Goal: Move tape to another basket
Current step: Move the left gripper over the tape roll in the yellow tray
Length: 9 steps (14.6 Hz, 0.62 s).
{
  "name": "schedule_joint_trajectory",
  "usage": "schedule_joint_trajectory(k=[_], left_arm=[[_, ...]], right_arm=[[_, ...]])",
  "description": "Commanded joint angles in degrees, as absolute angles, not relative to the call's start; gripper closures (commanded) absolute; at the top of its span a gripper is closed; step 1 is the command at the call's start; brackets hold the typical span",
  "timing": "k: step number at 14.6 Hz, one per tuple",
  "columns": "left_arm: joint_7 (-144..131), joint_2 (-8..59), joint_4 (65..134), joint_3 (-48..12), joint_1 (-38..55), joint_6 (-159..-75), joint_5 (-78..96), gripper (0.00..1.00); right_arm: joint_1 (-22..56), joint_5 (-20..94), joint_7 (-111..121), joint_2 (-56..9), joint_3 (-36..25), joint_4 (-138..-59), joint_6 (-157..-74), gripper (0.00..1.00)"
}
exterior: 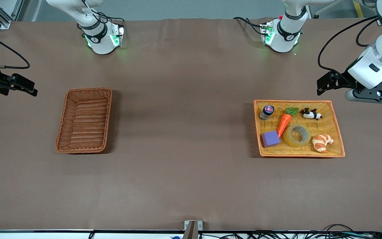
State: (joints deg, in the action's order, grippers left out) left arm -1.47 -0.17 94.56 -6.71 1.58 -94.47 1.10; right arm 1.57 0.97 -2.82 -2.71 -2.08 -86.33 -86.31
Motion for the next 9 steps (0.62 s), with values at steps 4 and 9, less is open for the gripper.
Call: schedule_joint_trajectory(k=[4,9], left_arm=[[-2.28,1.14,94.30,-7.03,1.32,-95.27,0.35,0.00],[-1.42,5.79,95.35,-4.57,1.67,-97.99,0.09,0.02]], right_arm=[[1.14,2.11,-3.43,-2.11,-1.93,-86.92,-86.48,0.00],[1.14,2.11,-3.43,-2.11,-1.93,-86.92,-86.48,0.00]])
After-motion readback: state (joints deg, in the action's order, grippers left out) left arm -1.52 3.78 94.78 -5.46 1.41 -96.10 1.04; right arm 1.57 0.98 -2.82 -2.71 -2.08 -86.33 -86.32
